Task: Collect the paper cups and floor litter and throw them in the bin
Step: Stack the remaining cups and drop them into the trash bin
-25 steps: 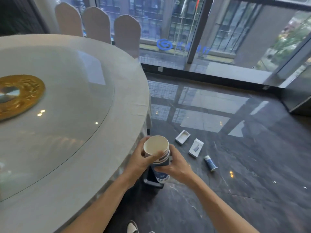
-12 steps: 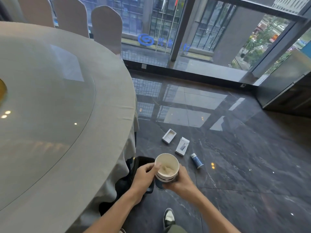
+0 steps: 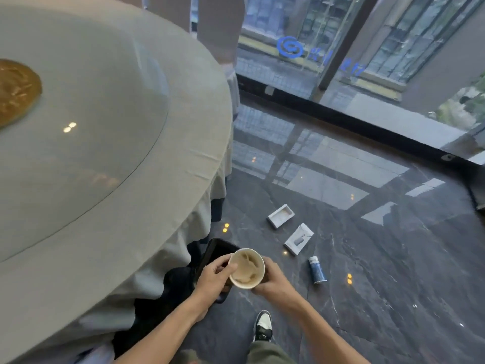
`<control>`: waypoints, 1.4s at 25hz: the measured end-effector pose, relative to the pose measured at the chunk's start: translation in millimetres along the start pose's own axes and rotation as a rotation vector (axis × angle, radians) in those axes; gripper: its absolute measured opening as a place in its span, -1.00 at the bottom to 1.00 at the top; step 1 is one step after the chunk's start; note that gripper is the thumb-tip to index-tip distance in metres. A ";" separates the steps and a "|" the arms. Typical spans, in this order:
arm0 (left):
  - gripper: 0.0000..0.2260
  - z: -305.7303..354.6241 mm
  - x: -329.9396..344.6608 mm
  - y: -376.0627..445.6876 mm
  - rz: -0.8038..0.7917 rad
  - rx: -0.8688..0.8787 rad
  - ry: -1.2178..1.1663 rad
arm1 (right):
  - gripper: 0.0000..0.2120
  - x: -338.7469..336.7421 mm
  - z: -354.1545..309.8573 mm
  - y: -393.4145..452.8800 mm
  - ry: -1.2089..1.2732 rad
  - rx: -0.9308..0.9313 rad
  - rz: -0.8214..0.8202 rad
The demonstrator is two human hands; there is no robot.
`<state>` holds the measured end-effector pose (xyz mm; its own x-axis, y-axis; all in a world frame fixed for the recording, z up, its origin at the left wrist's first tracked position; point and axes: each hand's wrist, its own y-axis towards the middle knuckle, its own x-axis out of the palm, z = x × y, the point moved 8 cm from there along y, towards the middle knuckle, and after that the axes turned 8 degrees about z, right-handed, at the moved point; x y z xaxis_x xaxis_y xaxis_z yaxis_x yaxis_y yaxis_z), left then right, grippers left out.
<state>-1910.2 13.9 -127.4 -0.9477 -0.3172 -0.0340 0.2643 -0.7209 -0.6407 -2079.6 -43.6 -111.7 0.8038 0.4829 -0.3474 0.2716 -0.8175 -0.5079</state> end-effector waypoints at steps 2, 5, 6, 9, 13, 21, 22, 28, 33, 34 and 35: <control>-0.79 -9.2 3.3 6.6 0.087 -0.002 -0.033 | -0.39 -1.2 3.5 17.5 -0.030 0.033 -0.120; -0.75 -36.0 3.4 16.8 0.203 -0.049 -0.051 | -0.46 5.7 22.7 40.0 -0.037 0.157 -0.240; -0.73 -50.0 1.1 24.1 0.244 -0.070 -0.050 | -0.49 12.3 31.0 49.7 -0.035 0.193 -0.275; -0.72 -101.6 -5.0 53.1 0.334 -0.144 -0.077 | -0.60 38.7 59.5 74.0 -0.030 0.311 -0.308; -0.69 -167.8 -1.8 115.6 0.298 -0.221 -0.055 | -0.69 76.2 118.7 123.7 -0.132 0.355 -0.176; -0.56 -292.9 -12.7 235.8 0.293 -0.376 0.065 | -0.65 154.9 247.8 231.7 -0.330 0.353 -0.164; -0.55 -307.2 -9.8 245.8 0.290 -0.400 0.071 | -0.62 159.3 259.4 242.4 -0.363 0.352 -0.172; -0.67 -355.9 2.7 281.6 0.319 -0.523 0.040 | -0.63 187.2 304.8 277.8 -0.489 0.348 -0.280; -0.71 -370.7 1.9 288.9 0.378 -0.589 0.049 | -0.65 202.0 318.3 290.3 -0.520 0.325 -0.317; -0.73 -370.6 1.6 287.6 0.390 -0.590 0.065 | -0.67 200.8 317.1 290.5 -0.518 0.323 -0.319; -0.75 -368.5 1.3 285.3 0.398 -0.588 0.087 | -0.68 198.2 314.7 289.5 -0.510 0.326 -0.320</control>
<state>-1901.9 34.8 -592.9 -0.8165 -0.4193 -0.3968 0.4763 -0.1008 -0.8735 -2008.2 -85.8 -575.6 0.3389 0.8380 -0.4277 0.2170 -0.5119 -0.8312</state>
